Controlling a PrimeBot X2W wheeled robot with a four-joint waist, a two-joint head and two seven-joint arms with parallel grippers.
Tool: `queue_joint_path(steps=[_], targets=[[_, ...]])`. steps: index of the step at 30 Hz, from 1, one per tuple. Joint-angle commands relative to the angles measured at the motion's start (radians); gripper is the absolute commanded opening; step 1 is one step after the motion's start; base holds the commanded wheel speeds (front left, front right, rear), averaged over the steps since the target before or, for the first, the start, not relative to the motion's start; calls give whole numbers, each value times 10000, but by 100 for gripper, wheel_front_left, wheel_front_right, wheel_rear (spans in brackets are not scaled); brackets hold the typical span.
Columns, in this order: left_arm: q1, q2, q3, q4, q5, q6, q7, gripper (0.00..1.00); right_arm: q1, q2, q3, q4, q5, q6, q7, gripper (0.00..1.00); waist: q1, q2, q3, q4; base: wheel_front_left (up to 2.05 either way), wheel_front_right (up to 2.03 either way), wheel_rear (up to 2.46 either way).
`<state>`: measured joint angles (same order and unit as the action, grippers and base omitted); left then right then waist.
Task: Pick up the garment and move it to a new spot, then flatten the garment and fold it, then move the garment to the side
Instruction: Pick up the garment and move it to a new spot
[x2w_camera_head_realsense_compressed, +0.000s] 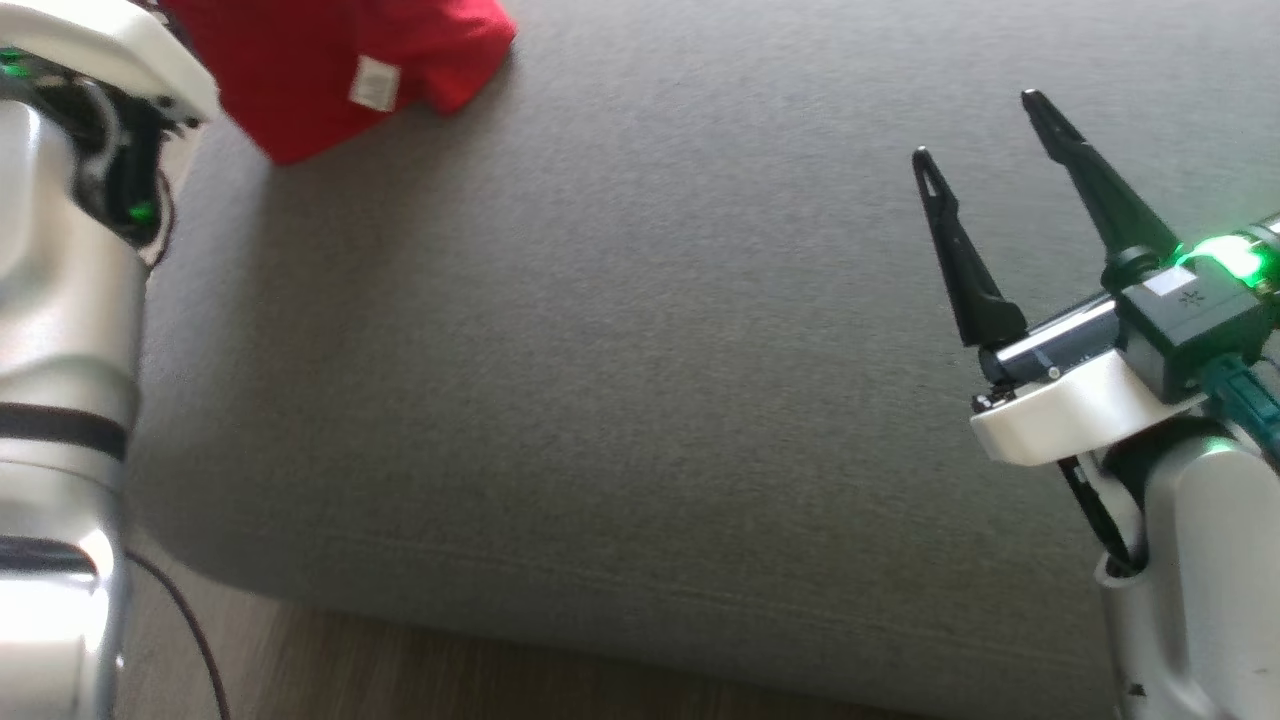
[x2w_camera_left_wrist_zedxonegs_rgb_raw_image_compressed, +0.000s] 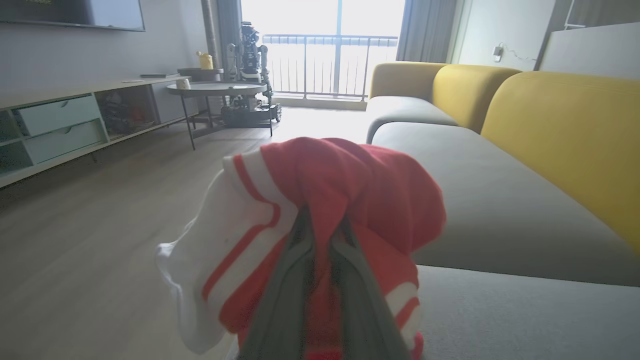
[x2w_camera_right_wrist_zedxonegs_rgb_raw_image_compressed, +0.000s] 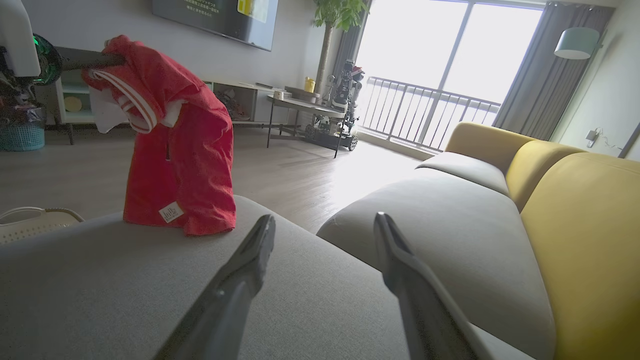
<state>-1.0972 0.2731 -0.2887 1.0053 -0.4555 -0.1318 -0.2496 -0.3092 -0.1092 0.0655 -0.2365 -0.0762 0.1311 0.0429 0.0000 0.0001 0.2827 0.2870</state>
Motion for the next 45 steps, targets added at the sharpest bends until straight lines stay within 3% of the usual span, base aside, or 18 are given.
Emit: queue_joint_path(steps=[1, 17, 23, 26, 29, 32, 40, 45], targets=[[-57, 372, 61, -655, 94, 27, -118, 0, 31, 240, 208, -251, 101, -4, -150, 100, 0, -1, -360, -515, 0, 0, 0], [-223, -1962, -1570, -4267, -180, 176, 944, 0, -538, 586, 599, 65, 1182, -4, -1248, 100, 0, -1, -153, -3806, 0, 0, 0], [-348, -2218, -2398, -5667, -1337, 373, 1301, 0, -591, 588, 642, 301, 1522, -4, -1631, 100, 0, -1, -153, -4641, 0, 0, 0], [-109, -2224, -3015, -6136, -1957, 736, 1653, 0, -529, 588, 500, 320, 1570, -4, -1717, 100, 0, -1, -101, -4747, 0, 0, 0], [160, -2190, -3358, -6130, -1858, 828, 1917, 0, -490, 588, 399, 293, 1549, -4, -1745, 100, 0, -1, -26, -4699, 0, 0, 0], [789, -1608, -3737, -5947, -1679, 725, 2273, 0, -463, 589, 265, 221, 1450, -4, -1722, 100, 0, -1, 114, -4519, 0, 0, 0], [2140, 719, -4542, -5164, -956, 298, 2478, 0, -439, 589, 28, -2, 1011, -4, -1414, 100, 0, -1, 267, -3611, 0, 0, 0], [2247, 1445, -4644, -4680, -617, 277, 2060, 0, -394, 589, 42, -80, 810, -4, -1205, 100, 0, -1, 246, -3047, 0, 0, 0]])
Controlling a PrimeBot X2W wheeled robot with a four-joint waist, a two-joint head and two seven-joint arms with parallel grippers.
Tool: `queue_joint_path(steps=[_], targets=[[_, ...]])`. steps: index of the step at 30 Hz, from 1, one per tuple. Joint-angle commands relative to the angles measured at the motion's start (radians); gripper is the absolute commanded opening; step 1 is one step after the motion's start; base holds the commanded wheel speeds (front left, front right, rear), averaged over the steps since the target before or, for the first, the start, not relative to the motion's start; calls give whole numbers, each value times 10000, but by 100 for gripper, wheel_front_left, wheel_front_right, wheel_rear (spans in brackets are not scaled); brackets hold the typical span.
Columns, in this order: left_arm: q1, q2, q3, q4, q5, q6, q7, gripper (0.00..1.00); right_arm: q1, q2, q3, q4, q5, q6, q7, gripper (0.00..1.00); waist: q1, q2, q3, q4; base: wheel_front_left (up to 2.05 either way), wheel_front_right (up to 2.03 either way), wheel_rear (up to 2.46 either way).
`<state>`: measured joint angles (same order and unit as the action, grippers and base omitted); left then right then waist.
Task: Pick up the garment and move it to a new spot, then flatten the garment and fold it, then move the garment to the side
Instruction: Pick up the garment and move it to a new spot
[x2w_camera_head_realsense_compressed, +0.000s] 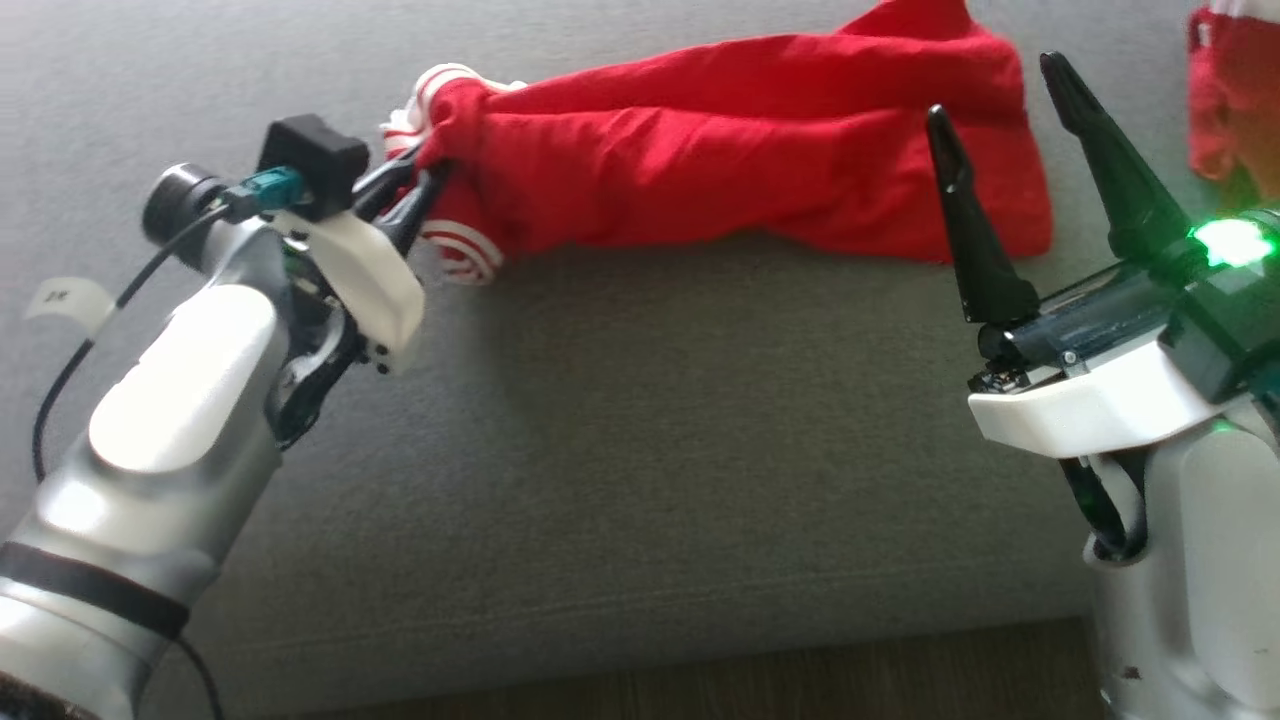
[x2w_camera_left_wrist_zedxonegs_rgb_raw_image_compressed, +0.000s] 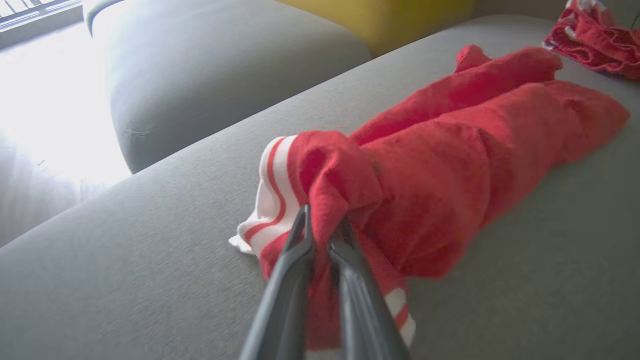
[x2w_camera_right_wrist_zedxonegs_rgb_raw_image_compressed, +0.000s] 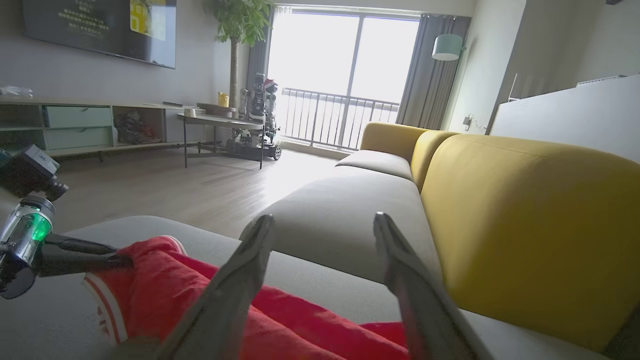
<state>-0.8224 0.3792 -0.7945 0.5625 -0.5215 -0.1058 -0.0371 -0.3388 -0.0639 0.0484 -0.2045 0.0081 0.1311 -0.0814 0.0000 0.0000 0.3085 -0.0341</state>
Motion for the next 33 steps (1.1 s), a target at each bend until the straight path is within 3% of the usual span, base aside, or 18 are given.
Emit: queue_joint_path(steps=[1, 9, 10, 11, 19, 29, 33], targets=[[-524, 420, 459, -158, 46, 61, -153, 0, -91, 137, 222, -402, -57, -4, 69, 100, 0, 0, -28, 259, 0, 0, 0], [-834, 521, 618, 734, 207, 426, -691, 0, -102, 137, 335, -295, -103, -4, 192, 100, 0, 0, -219, 546, 0, 0, 0], [-867, 491, 611, 988, 213, 450, -787, 71, -102, 137, 344, -244, -88, -4, 196, 100, 0, 0, -286, 547, 0, 0, 0], [-859, 455, 642, 1106, 181, 493, -860, 100, -90, 137, 341, -215, -77, -4, 191, 100, 0, 0, -331, 550, 0, 0, 0], [-645, 412, 1058, 1345, -165, 830, -1552, 100, 115, 137, 215, -33, -2, -4, 127, 100, 0, 0, -776, 605, 0, 0, 0], [1199, 882, 2359, -1142, -800, 2098, -2190, 100, 753, 137, -69, 157, 180, -4, 94, 100, 0, 0, -1558, 926, 0, 0, 0], [2610, 1045, 3030, -2750, -445, 3013, -2238, 100, 1092, 137, -161, 280, 359, -4, 36, 100, 0, 0, -1787, 1023, 0, 0, 0]])
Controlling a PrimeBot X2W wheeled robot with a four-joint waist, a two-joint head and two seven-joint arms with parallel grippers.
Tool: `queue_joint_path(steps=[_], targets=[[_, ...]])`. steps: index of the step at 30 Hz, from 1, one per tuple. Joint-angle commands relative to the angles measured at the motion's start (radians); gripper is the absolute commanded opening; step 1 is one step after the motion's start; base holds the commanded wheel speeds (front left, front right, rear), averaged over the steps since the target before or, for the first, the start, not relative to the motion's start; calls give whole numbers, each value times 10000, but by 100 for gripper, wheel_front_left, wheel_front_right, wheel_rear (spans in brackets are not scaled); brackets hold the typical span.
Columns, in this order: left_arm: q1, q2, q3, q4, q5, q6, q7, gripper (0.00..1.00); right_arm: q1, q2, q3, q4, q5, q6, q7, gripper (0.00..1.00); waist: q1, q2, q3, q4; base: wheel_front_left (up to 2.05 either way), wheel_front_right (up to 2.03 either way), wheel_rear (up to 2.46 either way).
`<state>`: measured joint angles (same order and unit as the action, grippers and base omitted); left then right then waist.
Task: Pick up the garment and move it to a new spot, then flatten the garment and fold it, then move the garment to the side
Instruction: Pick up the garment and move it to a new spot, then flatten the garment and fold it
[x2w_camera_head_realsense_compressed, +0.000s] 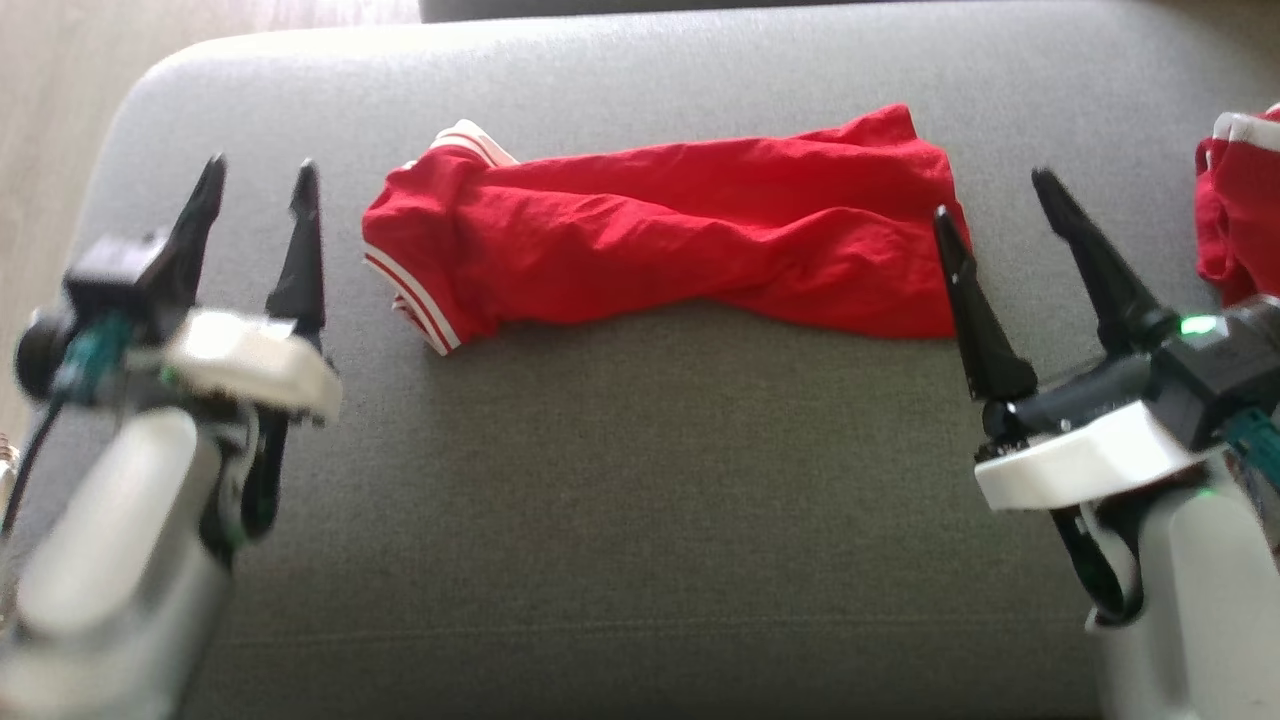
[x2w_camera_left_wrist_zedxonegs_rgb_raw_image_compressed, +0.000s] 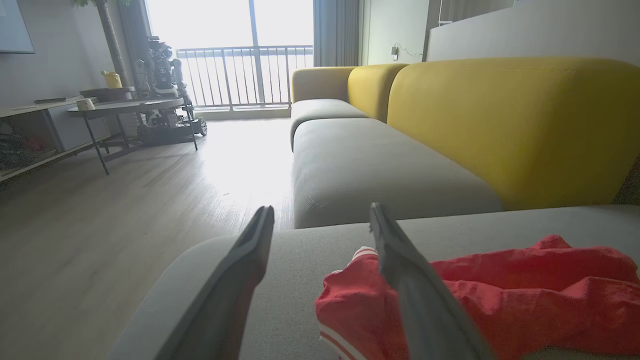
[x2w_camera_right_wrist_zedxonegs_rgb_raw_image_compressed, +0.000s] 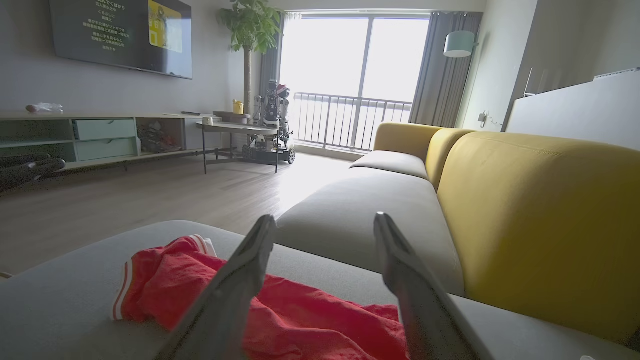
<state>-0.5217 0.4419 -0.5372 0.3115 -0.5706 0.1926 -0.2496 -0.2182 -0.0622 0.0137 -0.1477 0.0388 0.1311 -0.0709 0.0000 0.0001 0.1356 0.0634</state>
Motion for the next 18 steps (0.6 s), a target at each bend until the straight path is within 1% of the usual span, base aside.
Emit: queue_joint_path(steps=[1, 2, 4, 6, 8, 11, 14, 18], targets=[[41, 340, 757, -712, 109, 265, -116, 100, -32, 120, 164, -256, 91, -4, -88, 100, 0, -1, -103, 70, 0, 0, 0], [496, 242, 1052, -1170, 212, 470, -117, 100, 43, 120, 149, -222, 129, -4, -104, 100, 0, -1, -149, 89, 0, 0, 0], [1441, -47, 1586, -1976, 456, 701, -118, 100, 208, 120, 137, -108, 190, -4, -140, 100, 0, -1, -294, 135, 0, 0, 0], [2372, -403, 2048, -2596, 803, 788, -119, 100, 431, 120, 135, 48, 248, -4, -166, 100, 0, -1, -509, 198, 0, 0, 0], [3242, -895, 2592, -3113, 1056, 805, -120, 100, 669, 120, 128, 152, 295, -4, -181, 100, 0, -1, -680, 263, 0, 0, 0], [4282, -1634, 3294, -3658, 1523, 591, -120, 100, 930, 120, 173, 256, 392, -4, -232, 100, 0, -1, -842, 330, 0, 0, 0], [4930, -2416, 3934, -3965, 1993, 264, -121, 100, 1094, 120, 253, 371, 429, -4, -273, 100, 0, -1, -891, 388, 0, 0, 0], [5280, -3281, 4579, -4050, 2516, -466, -121, 100, 1161, 120, 249, 464, 430, -4, -344, 100, 0, -1, -789, 462, 0, 0, 0]])
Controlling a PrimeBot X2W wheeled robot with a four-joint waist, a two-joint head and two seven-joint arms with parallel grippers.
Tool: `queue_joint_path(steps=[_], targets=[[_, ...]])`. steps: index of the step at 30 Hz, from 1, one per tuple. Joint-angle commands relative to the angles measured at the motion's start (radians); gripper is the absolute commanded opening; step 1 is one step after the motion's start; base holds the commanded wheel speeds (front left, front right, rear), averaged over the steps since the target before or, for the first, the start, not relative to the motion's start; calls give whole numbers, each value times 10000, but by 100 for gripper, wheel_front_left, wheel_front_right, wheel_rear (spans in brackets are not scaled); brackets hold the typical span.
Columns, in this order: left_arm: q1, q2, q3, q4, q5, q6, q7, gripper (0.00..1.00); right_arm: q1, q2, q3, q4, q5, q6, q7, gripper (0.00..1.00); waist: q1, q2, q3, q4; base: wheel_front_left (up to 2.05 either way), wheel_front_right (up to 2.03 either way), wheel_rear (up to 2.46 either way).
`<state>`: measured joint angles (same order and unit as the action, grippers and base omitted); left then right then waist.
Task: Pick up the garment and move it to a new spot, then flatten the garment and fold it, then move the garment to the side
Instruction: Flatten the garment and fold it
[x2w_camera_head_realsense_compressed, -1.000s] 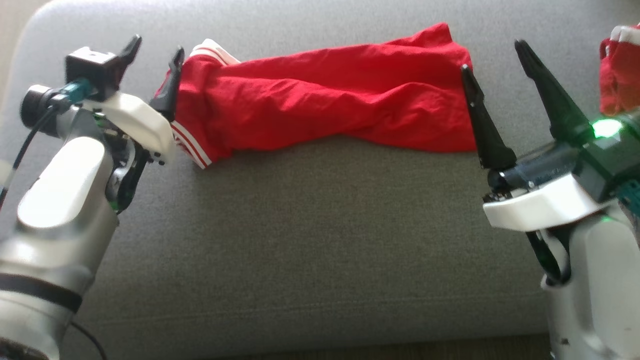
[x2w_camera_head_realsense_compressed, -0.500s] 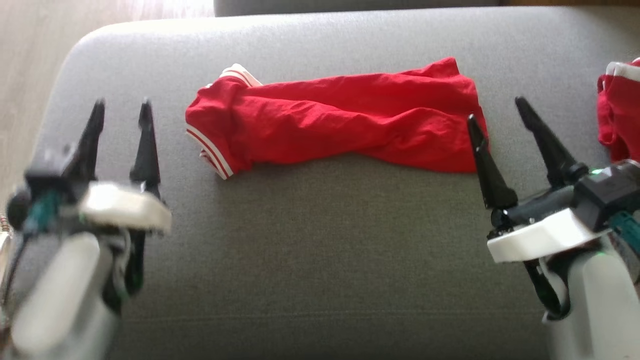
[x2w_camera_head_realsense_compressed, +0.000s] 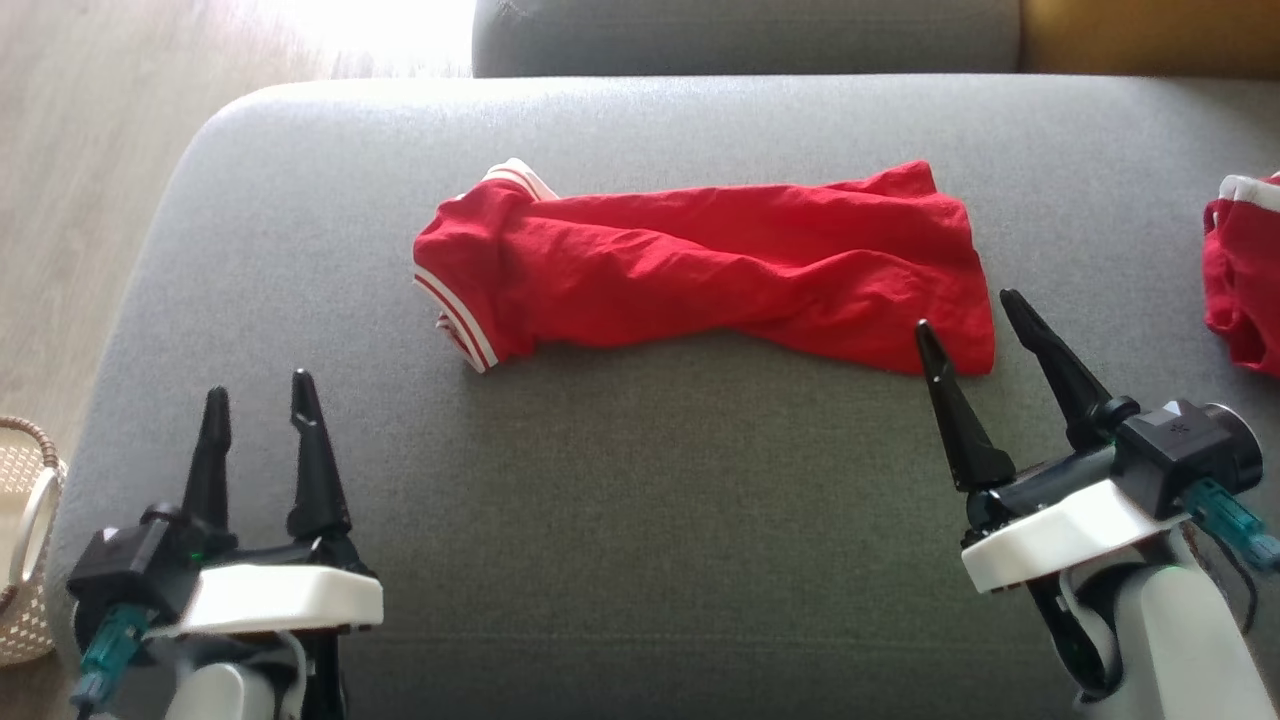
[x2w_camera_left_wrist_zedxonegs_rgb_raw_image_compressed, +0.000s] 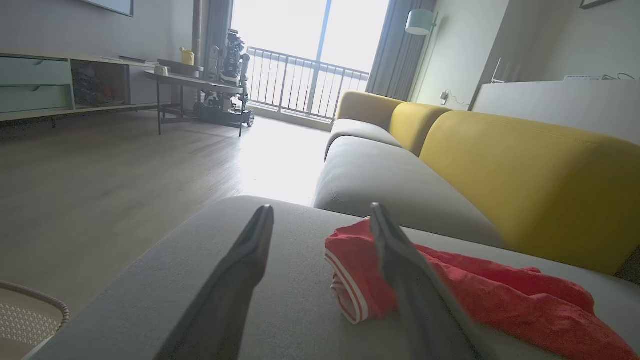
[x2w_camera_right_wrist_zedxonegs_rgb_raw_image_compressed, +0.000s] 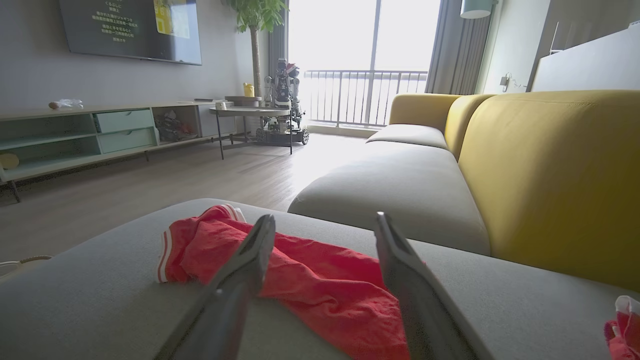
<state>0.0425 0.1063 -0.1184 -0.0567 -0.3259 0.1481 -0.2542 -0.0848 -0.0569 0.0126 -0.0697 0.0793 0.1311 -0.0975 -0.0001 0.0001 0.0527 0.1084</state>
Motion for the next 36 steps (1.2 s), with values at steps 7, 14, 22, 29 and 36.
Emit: queue_joint_path(steps=[7, 14, 22, 29, 36], targets=[[-579, -414, 797, 219, 785, -1279, -75, 100, -370, 66, 111, -231, -72, -4, -102, 100, 1, -1, 495, 81, 0, 0, 0], [-1140, -540, 756, 591, 1119, -1780, -75, 100, -1633, 66, 1, 159, -694, -4, 196, 100, 1, -1, 1371, 260, 0, 0, 0], [-2158, -558, 58, 735, 838, -1818, -76, 100, -4833, -1055, 477, 1877, -1152, -4, 1292, 100, 1, -1, 2822, 889, 0, 0, 0], [-2753, -559, -501, 702, 620, -1754, -76, 100, -7071, -2505, 846, 4377, -578, -4, 2139, 100, 1, -1, 3526, 1450, 0, 0, 0], [-3137, -560, -865, 547, 329, -1643, -76, 100, -8838, -3940, 2139, 6966, 133, -4, 3159, 100, 1, -1, 4011, 1949, 0, 0, 0]])
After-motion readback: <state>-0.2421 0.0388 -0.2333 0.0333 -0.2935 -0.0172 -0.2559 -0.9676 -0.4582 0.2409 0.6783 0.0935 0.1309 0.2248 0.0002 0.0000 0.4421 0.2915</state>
